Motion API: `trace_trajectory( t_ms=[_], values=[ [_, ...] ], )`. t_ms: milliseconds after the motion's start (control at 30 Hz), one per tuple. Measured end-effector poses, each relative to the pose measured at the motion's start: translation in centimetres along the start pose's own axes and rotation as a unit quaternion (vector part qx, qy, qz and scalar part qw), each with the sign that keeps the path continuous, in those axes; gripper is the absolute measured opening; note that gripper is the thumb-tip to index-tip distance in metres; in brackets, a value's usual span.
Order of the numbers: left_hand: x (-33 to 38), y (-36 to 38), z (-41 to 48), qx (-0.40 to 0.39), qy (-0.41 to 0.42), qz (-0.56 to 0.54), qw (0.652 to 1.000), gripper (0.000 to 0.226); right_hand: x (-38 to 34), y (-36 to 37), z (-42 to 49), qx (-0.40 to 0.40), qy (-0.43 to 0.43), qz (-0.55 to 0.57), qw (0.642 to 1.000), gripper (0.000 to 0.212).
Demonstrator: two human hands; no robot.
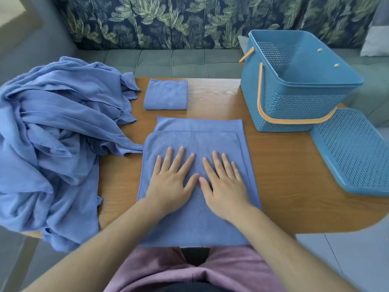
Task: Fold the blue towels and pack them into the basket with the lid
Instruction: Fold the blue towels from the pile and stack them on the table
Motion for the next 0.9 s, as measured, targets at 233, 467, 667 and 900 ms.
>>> trace_trajectory(
  t_ms=[233, 467, 667, 900],
  values=[
    [0.2, -2.7, 1.9, 0.079, 0.055, 0.032, 0.995, 0.050, -0.1, -3.5, 1.7, 0.131, -0.063, -0.005, 0.989, 0.053],
    [-2.7, -2.7, 9.0, 0.054, 0.065, 0.001, 0.996, 0.042, 6.4, -5.6, 8.4, 0.191, -0.041, 0.010, 0.981, 0.031],
    [-4.0, -3.4, 8.4, 0.125, 0.023, -0.047, 0.991, 0.035, 7.0, -6.3, 8.2, 0.251, -0.033, 0.026, 0.967, 0.004],
    [-3.9, -4.1, 7.8, 0.150, 0.027, -0.019, 0.988, 0.028, 6.3, -6.9, 7.1, 0.272, -0.065, 0.053, 0.958, 0.016]
  ],
)
Point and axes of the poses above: each hand's wrist, its own z-axis towards the middle knuckle, its own y-axis out of the palm, x = y × z, the point moved 10 cm from there along z, towards the middle knuckle, and after that the axes turned 7 degrees about -y, right-handed, at the moved point
